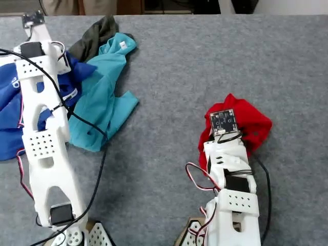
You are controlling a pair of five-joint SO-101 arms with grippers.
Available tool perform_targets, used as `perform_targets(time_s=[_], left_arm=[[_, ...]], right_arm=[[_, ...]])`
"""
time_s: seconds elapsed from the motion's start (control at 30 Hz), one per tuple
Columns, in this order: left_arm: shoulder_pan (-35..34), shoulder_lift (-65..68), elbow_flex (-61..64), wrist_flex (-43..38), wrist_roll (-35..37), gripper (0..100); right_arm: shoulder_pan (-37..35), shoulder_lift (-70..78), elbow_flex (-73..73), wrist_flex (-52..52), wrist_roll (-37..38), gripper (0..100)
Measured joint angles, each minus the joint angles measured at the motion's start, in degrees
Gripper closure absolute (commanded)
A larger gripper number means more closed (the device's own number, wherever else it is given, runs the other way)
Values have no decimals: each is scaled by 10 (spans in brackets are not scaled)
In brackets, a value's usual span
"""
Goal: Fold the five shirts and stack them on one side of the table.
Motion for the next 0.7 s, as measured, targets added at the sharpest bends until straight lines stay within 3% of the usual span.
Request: perform_targets(time_s=[0.13,0.3,0.47,0.6,0.7], left_arm=[[38,0,-33,102,7,740],[88,0,-40,127,12,739],[120,24,-32,105,12,768],[127,82,-33,44,17,981],[127,113,-30,0,-4,974]], right_arm=[[-1,0,0,0,0,996],[-1,0,0,0,0,996],[-1,0,0,0,0,996],[-1,0,0,0,0,996],[-1,0,0,0,0,995]])
